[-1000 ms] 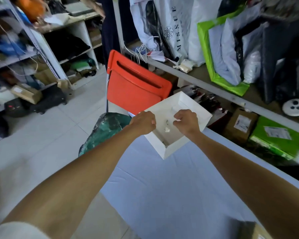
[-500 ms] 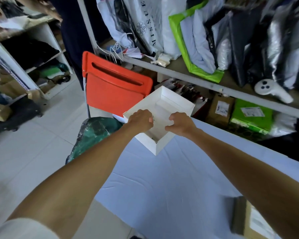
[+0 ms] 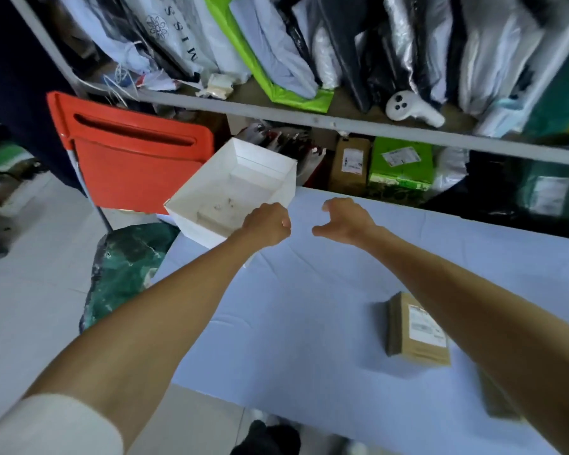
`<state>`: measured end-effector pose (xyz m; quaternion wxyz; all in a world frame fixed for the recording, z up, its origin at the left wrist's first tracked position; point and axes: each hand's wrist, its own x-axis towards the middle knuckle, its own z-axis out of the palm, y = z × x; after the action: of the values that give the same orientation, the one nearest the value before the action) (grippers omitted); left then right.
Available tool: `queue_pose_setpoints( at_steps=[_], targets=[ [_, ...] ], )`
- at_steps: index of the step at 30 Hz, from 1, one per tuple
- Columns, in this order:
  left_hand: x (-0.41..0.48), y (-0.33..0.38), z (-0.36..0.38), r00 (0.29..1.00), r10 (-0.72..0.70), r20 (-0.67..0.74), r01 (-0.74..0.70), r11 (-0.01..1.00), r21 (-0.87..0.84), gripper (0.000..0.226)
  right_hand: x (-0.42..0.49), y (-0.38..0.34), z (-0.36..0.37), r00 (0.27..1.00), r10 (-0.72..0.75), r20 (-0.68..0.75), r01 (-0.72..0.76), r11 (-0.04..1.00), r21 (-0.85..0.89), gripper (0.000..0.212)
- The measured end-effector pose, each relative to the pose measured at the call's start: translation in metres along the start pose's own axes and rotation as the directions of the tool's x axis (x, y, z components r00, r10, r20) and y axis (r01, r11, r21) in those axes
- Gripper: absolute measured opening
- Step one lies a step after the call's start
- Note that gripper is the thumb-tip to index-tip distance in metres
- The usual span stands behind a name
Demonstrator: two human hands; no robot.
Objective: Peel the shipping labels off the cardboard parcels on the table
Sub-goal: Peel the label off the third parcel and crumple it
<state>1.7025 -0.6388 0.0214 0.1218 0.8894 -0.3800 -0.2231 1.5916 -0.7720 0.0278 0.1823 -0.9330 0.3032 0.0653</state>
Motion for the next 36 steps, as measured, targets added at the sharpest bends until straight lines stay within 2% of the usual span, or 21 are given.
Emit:
queue_pose_setpoints(
  at_steps=[6, 10, 14, 22, 28, 30, 33, 36],
  targets=[
    [-0.008, 0.103, 0.056, 0.994, 0.089, 0.069, -0.093, 0.994, 0.060, 0.021, -0.061, 0.105, -0.017, 0.996, 0.083, -0.020, -0.083, 0.996, 0.009, 0.056],
    [-0.025, 0.174, 0.103, 0.976, 0.147, 0.163, -0.154, 0.987, 0.033, 0.022, -0.104, 0.174, -0.022, 0.991, 0.130, 0.016, -0.130, 0.992, -0.004, 0.058],
    [-0.037, 0.212, 0.133, 0.965, 0.153, 0.212, -0.158, 0.987, 0.008, 0.021, -0.133, 0.225, -0.025, 0.984, 0.174, 0.034, -0.174, 0.985, 0.006, 0.058],
    [-0.045, 0.203, 0.151, 0.974, 0.106, 0.201, -0.093, 0.993, -0.073, 0.016, -0.157, 0.251, -0.009, 0.976, 0.216, 0.040, -0.219, 0.971, 0.092, 0.054],
    [-0.049, 0.193, 0.165, 0.981, 0.062, 0.182, -0.023, 0.977, -0.213, 0.012, -0.164, 0.250, 0.004, 0.968, 0.233, 0.090, -0.242, 0.964, 0.108, 0.057],
    [-0.053, 0.187, 0.175, 0.980, 0.031, 0.196, 0.024, 0.962, -0.272, 0.019, -0.169, 0.251, 0.009, 0.959, 0.260, 0.111, -0.274, 0.953, 0.131, 0.059],
    [-0.058, 0.175, 0.192, 0.971, -0.008, 0.239, 0.093, 0.934, -0.346, 0.048, -0.176, 0.255, 0.028, 0.945, 0.288, 0.154, -0.317, 0.925, 0.210, 0.060],
    [-0.064, 0.166, 0.209, 0.950, -0.063, 0.304, 0.207, 0.860, -0.467, 0.066, -0.181, 0.258, 0.050, 0.929, 0.289, 0.232, -0.347, 0.899, 0.268, 0.070]
  ],
)
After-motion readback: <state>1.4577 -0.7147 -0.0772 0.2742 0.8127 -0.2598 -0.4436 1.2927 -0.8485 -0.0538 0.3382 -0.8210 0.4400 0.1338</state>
